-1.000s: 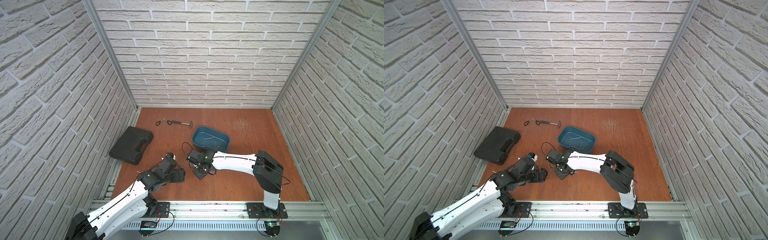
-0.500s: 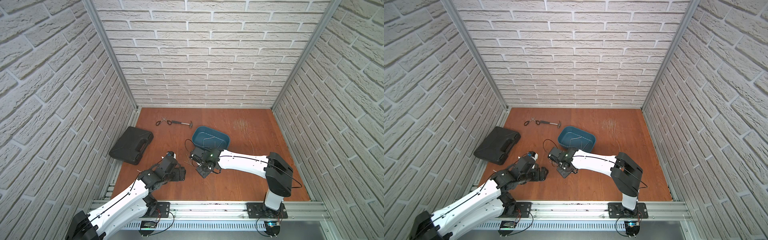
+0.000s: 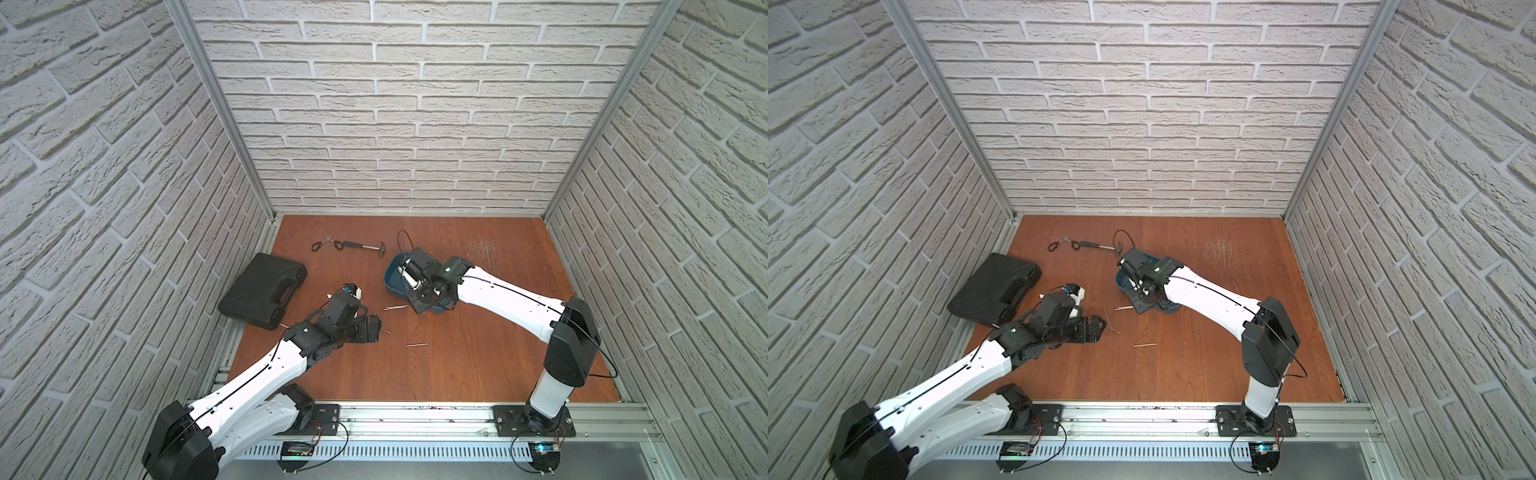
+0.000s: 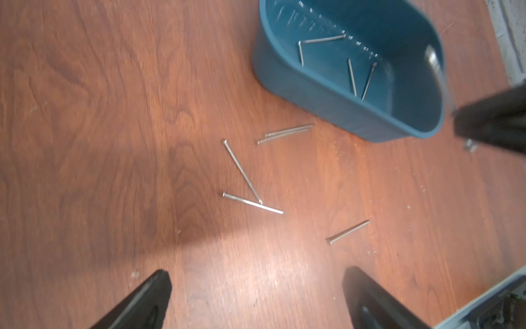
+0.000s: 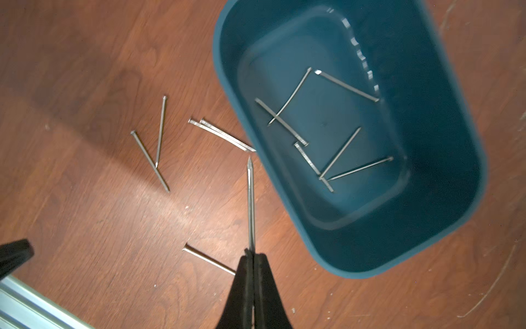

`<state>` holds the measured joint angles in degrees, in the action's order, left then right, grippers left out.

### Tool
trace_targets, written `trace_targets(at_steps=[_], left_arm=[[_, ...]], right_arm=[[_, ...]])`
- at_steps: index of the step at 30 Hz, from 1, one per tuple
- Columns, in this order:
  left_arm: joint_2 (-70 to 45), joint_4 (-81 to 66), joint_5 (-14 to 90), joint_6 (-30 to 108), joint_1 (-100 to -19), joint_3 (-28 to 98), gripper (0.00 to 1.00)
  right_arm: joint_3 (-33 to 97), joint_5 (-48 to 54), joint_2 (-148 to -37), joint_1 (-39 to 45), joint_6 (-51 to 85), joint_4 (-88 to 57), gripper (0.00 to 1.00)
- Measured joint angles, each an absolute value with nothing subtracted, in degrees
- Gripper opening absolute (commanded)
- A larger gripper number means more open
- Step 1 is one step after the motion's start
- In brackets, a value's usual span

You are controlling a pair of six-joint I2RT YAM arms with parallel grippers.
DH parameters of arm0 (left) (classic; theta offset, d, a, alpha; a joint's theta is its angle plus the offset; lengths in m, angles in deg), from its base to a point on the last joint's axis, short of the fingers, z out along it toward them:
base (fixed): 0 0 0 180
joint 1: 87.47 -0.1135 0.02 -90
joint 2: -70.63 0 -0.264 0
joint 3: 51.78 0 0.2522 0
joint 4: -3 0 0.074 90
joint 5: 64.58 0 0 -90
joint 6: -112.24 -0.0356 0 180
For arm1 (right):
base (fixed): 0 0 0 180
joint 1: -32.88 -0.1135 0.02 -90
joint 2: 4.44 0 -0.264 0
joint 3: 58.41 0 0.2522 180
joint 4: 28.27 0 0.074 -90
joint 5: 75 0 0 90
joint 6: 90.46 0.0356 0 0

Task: Put the nails on the desktop into the storage box
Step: Pick up the nail from the center of the board, then place the nail in the storage box.

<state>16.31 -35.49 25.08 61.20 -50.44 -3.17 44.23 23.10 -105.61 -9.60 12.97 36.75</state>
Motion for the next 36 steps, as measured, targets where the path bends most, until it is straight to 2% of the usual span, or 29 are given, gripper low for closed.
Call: trace_targets(at_steps=[7, 10, 14, 17, 22, 28, 36], left_arm=[[15.9, -34.0, 27.2, 60.6, -53.5, -2.5, 0.98], [16.0, -33.8, 28.0, 60.6, -54.3, -2.5, 0.98], [17.1, -33.8, 28.4, 60.8, -54.6, -2.5, 0.98], [18.3, -33.7, 28.5, 61.4, -54.7, -2.5, 0.98], [21.4, -32.6, 29.0, 63.0, -54.7, -4.7, 0.98], [21.9, -33.5, 29.9, 64.0, -54.7, -5.7, 0.98], [21.9, -34.3, 30.7, 64.8, -54.7, -6.2, 0.98]], right_arm=[[53.3, 23.1, -112.0, -3.7, 10.7, 38.9, 0.03], [55.8, 23.1, -115.3, -3.0, 10.2, 40.0, 0.11], [58.9, 23.1, -118.1, -2.6, 10.0, 42.2, 0.3], [60.4, 22.7, -118.3, -2.5, 10.0, 43.3, 0.37], [63.1, 22.5, -118.2, -3.4, 10.1, 45.1, 0.39], [62.3, 23.0, -117.4, -9.4, 11.2, 45.5, 0.39], [49.0, 22.9, -110.4, -18.8, 14.4, 42.3, 0.38]])
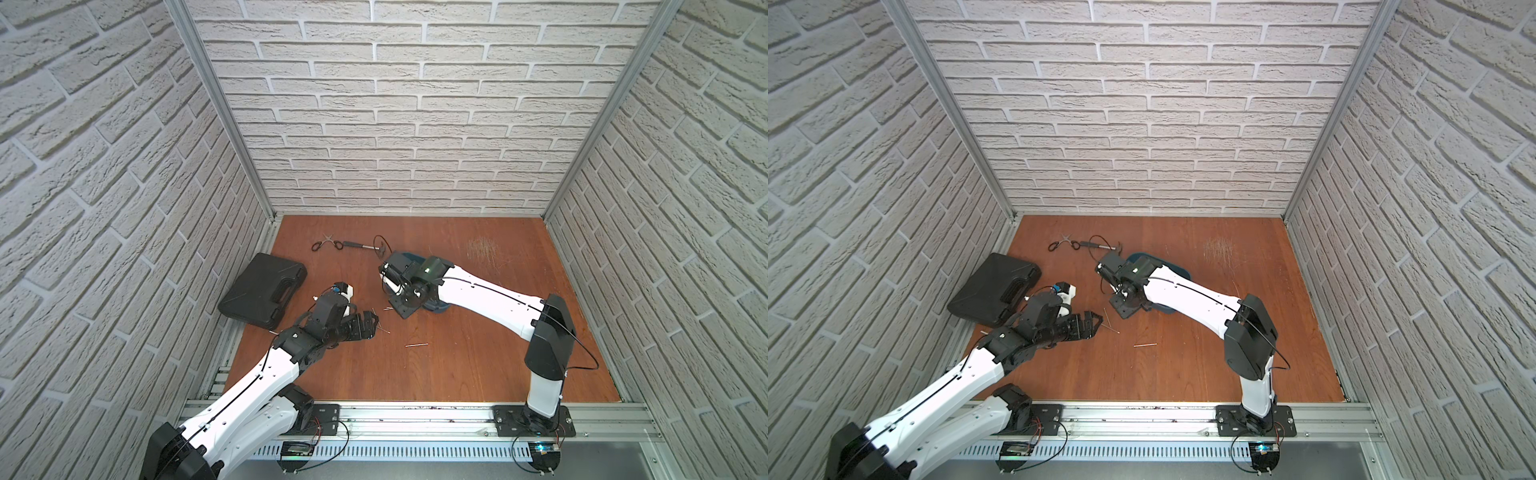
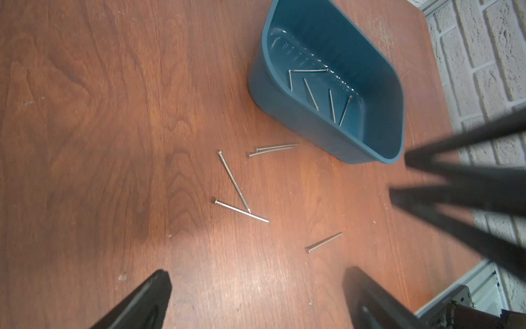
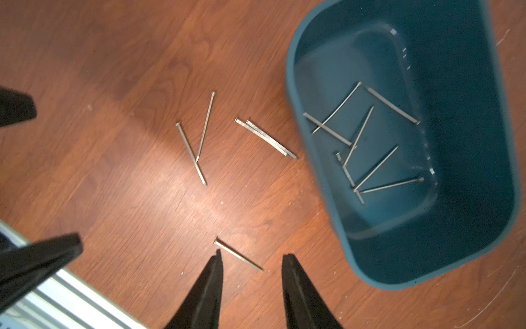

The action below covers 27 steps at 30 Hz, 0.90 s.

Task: Put the nails on the desktop into the storage box
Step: Place the nail in the storage box, then pick up the nail from the center of the board.

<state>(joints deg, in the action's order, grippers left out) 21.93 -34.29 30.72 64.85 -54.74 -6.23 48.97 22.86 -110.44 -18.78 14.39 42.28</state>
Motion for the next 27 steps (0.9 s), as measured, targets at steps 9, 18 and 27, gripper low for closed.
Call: trace_targets(at_steps=[9, 18, 27], left_arm=[[18.7, -34.2, 30.7, 65.5, -54.7, -6.5, 0.98], [17.4, -33.7, 30.2, 65.7, -54.7, -7.3, 0.98], [18.9, -33.1, 29.4, 66.0, -54.7, -9.3, 0.98]], right_arm=[[32.8, 22.7, -104.2, -22.1, 19.9, 36.6, 0.37], [28.6, 21.9, -104.9, -24.9, 23.3, 31.7, 0.35], [28.7, 21.5, -109.6, -25.9, 24.9, 29.8, 0.35]])
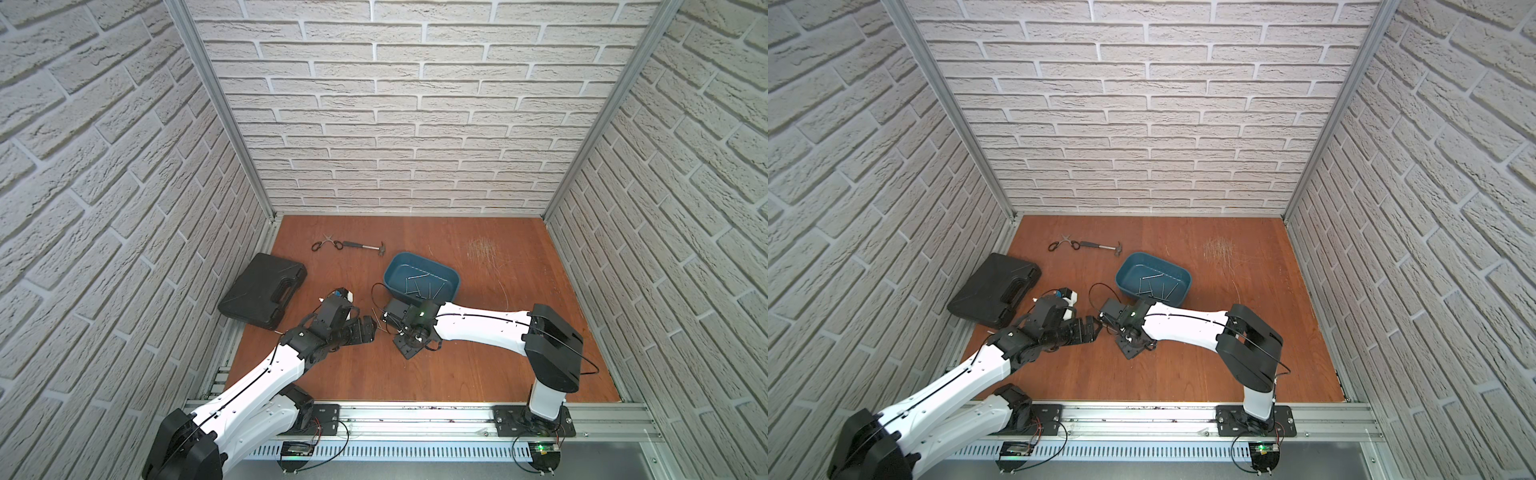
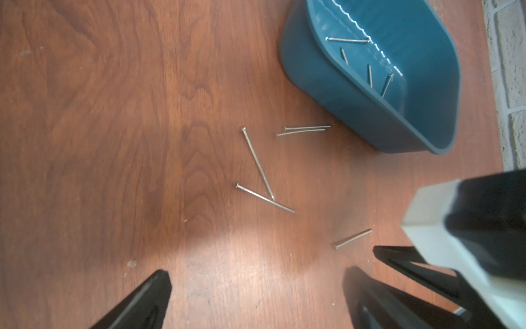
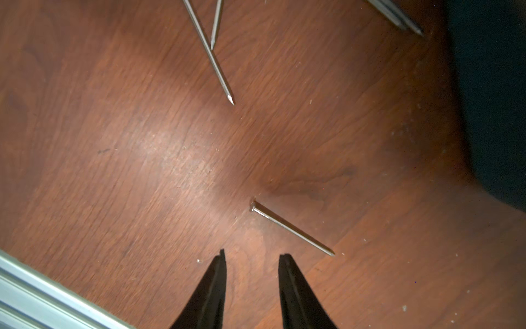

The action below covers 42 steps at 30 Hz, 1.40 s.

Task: Put the nails on the desktop into the storage box
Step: Pick up the nail from the center of the board.

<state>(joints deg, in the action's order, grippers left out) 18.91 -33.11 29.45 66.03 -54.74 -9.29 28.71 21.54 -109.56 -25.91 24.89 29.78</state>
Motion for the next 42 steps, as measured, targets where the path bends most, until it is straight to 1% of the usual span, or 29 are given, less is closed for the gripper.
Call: trace_targets(at_steps=[8, 16, 27, 37, 42], left_arm=[[19.8, -33.1, 29.5, 66.5, -54.7, -10.5, 0.98], [20.2, -33.1, 29.5, 66.9, -54.7, -10.5, 0.98], [20.4, -33.1, 29.5, 66.9, -54.7, -10.6, 0.98], [20.5, -33.2, 29.5, 66.9, -54.7, -10.6, 0.98], [20.4, -33.1, 29.5, 66.9, -54.7, -10.6, 0.98]], right_arm=[[28.7, 23.0, -110.6, -26.2, 22.6, 29.9, 0.42], [28.6, 23.8, -110.6, -26.2, 15.2, 29.8, 0.44], [28.5, 22.7, -112.6, -26.2, 7.6, 29.8, 0.43], [28.6, 22.0, -114.5, -25.1, 5.9, 29.6, 0.41], [29.0, 21.2, -114.8, -23.9, 5.3, 29.3, 0.38]])
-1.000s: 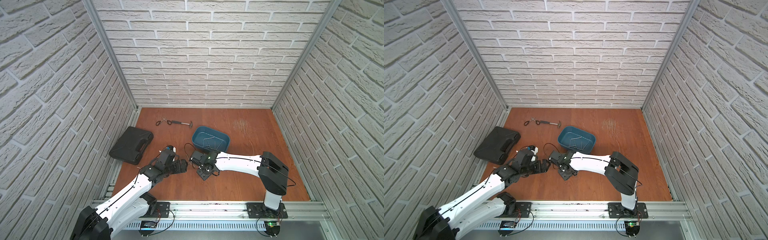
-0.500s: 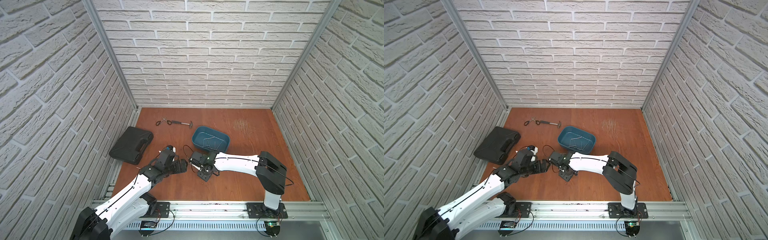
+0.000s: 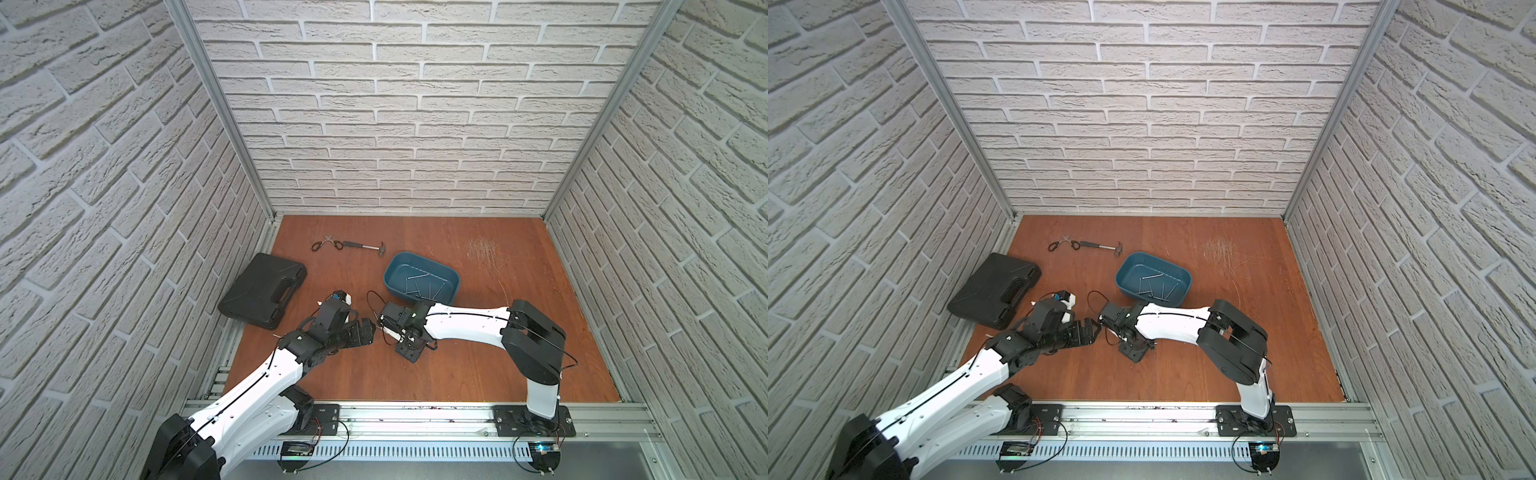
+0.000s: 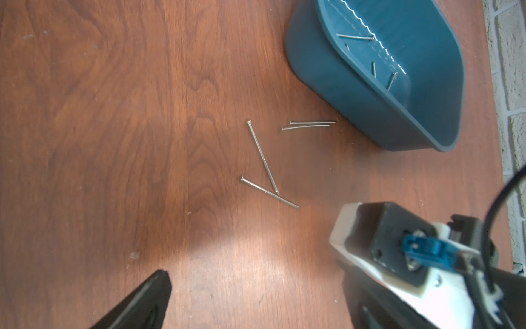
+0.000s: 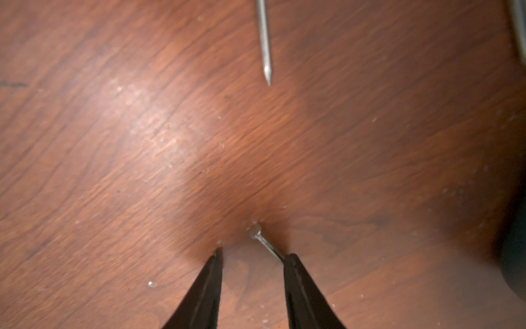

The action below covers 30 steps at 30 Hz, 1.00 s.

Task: Put the nails on the desktop into the storage box
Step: Pick up the nail from the center of the board.

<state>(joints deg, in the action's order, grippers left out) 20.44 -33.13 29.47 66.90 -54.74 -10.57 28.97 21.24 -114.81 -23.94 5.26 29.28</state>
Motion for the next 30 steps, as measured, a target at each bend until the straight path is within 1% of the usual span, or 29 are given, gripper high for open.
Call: trace_targets(at_steps=[8, 12, 16, 19, 30], left_arm=[[20.3, -33.1, 29.5, 66.9, -54.7, -10.6, 0.98], [19.8, -33.1, 29.5, 66.9, -54.7, -10.6, 0.98], [19.7, -33.1, 29.5, 66.9, -54.7, -10.6, 0.98], [19.7, -33.1, 29.5, 66.9, -54.7, -10.8, 0.98], [20.1, -33.1, 29.5, 67.0, -54.7, -11.2, 0.98]], right_arm=[[29.5, 19.2, -115.5, -22.9, 4.6, 28.8, 0.29], [30.0, 18.6, -115.8, -22.6, 4.0, 28.9, 0.24], [30.3, 17.8, -116.0, -22.5, 3.6, 28.9, 0.14], [30.4, 17.7, -116.2, -22.5, 3.6, 28.9, 0.04], [30.2, 17.6, -116.0, -22.4, 5.4, 28.2, 0.03]])
